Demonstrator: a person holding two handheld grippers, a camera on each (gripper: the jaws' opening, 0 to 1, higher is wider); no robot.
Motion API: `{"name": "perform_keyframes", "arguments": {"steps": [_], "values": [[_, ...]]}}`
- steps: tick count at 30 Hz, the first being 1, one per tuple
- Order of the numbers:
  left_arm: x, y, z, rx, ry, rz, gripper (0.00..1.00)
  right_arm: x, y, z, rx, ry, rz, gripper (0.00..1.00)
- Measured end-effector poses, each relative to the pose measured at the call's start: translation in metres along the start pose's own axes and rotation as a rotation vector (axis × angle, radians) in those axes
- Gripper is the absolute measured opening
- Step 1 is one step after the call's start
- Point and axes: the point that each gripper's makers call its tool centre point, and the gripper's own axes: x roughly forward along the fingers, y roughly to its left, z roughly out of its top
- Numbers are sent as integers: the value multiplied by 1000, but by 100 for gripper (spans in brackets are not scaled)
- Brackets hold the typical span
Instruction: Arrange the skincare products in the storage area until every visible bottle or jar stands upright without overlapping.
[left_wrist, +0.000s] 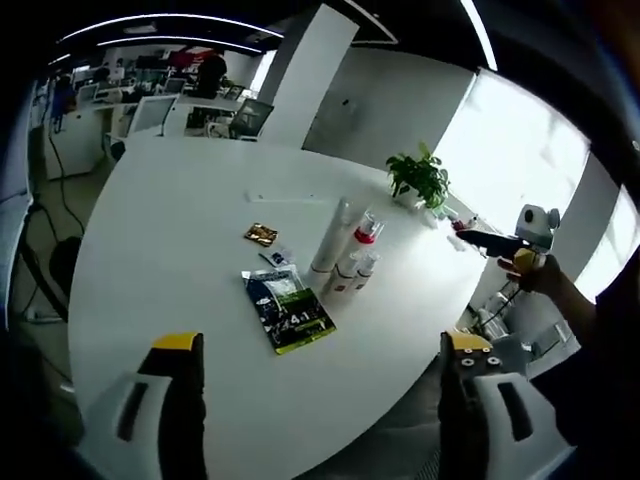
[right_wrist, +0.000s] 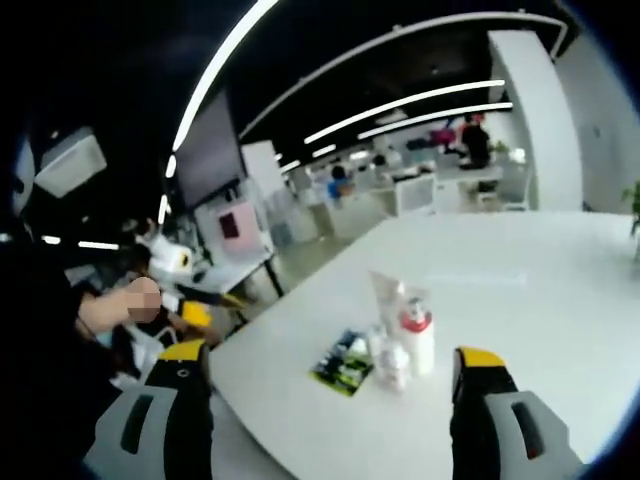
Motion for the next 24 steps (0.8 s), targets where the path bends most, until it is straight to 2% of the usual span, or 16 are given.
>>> {"name": "perform_keyframes", "arguments": {"steps": [8,16,20,22,24], "values": [[-21,-5,15,30,-51,12,99,-13,-4,-3,-15,4,-24,98],[-40,-9,16,62,-89,0,99,-27,-4,-2,-30,-2,-38,98],[-55,-7,16,70,-111,18,99,-35,-5,-1,-33,-22,-49,98],[-61,-9,17,61,-127,2,99,-37,-6,-2,-33,-25,-52,99],[-66,-12,23,28,-171,-33,99,-40,-4,-3,-43,-34,-50,99]]}}
